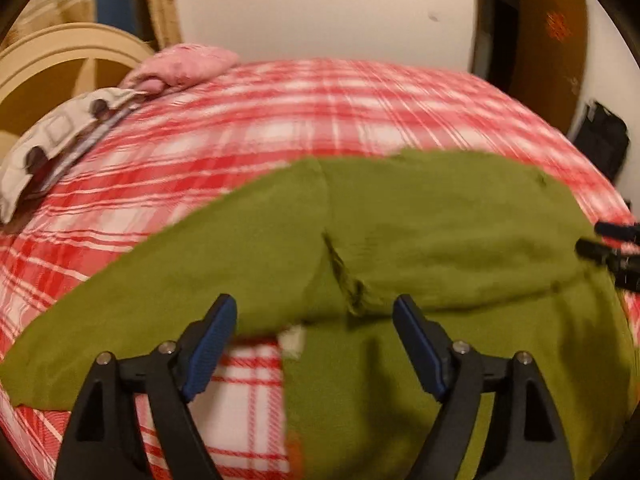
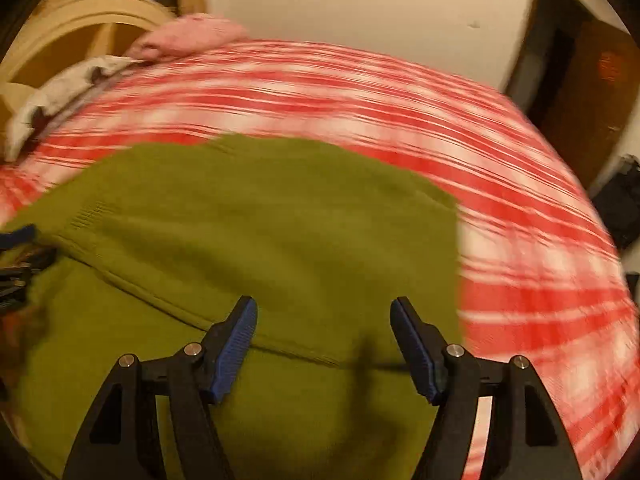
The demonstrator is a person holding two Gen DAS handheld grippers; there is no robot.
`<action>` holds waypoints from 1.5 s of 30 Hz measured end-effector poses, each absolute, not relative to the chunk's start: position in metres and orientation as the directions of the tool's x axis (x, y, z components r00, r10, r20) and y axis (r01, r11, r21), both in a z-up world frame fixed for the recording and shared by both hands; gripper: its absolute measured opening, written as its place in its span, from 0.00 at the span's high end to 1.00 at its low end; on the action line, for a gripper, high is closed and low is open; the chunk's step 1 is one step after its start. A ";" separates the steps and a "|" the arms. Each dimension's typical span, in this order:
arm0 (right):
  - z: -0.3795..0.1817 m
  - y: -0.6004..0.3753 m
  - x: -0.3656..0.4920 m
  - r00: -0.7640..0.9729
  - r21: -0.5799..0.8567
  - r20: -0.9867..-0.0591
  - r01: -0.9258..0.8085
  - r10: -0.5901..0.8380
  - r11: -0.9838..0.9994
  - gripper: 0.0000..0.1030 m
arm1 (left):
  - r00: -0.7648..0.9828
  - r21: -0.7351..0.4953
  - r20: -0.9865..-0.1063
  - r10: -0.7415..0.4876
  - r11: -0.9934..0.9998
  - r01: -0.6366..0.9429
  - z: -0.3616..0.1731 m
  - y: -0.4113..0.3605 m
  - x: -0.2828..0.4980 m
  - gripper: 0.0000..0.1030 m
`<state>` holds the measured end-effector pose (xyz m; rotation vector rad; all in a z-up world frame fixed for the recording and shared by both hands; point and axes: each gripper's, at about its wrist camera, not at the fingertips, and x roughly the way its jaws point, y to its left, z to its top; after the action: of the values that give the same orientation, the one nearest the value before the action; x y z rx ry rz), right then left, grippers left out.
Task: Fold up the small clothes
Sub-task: 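Reach the left gripper to the other sleeve's ribbed cuff and grasp it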
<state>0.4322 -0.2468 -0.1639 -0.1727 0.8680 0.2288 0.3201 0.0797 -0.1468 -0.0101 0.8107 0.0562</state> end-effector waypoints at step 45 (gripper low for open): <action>-0.208 -0.043 0.399 0.436 0.073 -0.793 -0.625 0.425 0.777 0.31 | 0.542 0.077 -0.708 0.452 0.813 -0.577 -0.153 0.345 0.173 0.02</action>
<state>0.3986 -0.0433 -0.2083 -0.2465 0.9069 0.6613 0.1731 0.3451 -0.1532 -0.1727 0.7878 0.6144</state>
